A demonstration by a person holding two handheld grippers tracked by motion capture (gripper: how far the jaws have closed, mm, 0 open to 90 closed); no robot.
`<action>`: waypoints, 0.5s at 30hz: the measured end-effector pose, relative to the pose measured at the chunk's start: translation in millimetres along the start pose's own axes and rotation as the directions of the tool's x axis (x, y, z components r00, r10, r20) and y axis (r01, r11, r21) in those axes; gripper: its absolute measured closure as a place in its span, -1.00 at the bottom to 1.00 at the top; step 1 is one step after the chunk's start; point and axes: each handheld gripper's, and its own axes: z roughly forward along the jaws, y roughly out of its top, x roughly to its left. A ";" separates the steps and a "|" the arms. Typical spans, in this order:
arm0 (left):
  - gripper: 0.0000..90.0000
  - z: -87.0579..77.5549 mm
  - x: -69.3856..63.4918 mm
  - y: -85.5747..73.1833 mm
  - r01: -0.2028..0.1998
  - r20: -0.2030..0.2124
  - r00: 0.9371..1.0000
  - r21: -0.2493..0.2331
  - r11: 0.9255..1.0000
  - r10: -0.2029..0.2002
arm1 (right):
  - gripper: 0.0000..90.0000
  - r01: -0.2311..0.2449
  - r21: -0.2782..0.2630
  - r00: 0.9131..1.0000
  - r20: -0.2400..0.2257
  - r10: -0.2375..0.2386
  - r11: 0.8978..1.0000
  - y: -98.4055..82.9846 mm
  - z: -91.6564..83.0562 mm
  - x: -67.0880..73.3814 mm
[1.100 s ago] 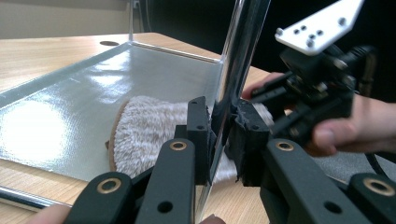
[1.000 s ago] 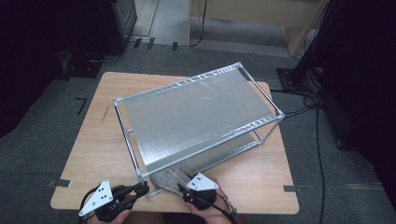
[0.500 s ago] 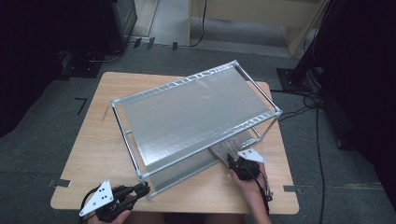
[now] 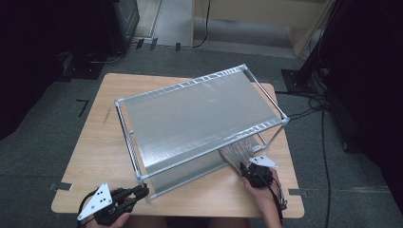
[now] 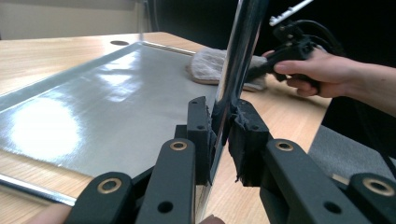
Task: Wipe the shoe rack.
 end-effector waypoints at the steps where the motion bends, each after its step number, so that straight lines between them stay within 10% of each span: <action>1: 0.76 -0.6 0.9 -0.2 0.006 -0.001 1.000 -0.004 1.000 -0.006 | 0.45 0.010 0.018 1.000 -0.004 -0.010 1.000 0.5 -2.2 -0.2; 4: 0.76 -1.2 1.6 -0.2 0.006 0.000 1.000 -0.004 1.000 -0.006 | 0.45 0.001 0.048 0.999 -0.037 0.001 0.999 5.3 -9.2 -4.6; 7: 0.76 -1.0 1.9 -0.5 0.005 0.002 1.000 -0.005 1.000 -0.005 | 0.42 -0.052 -0.035 0.998 -0.028 0.051 0.998 11.6 -14.9 -12.7; 10: 0.76 -1.0 2.3 -0.8 0.005 0.005 1.000 -0.006 1.000 -0.005 | 0.38 -0.096 -0.129 0.994 0.041 0.102 0.987 13.7 -7.6 -22.3; 15: 0.76 -1.0 2.1 -1.0 -0.001 0.001 1.000 -0.006 1.000 0.001 | 0.37 -0.112 -0.126 0.987 0.104 0.126 0.986 9.8 9.6 -24.1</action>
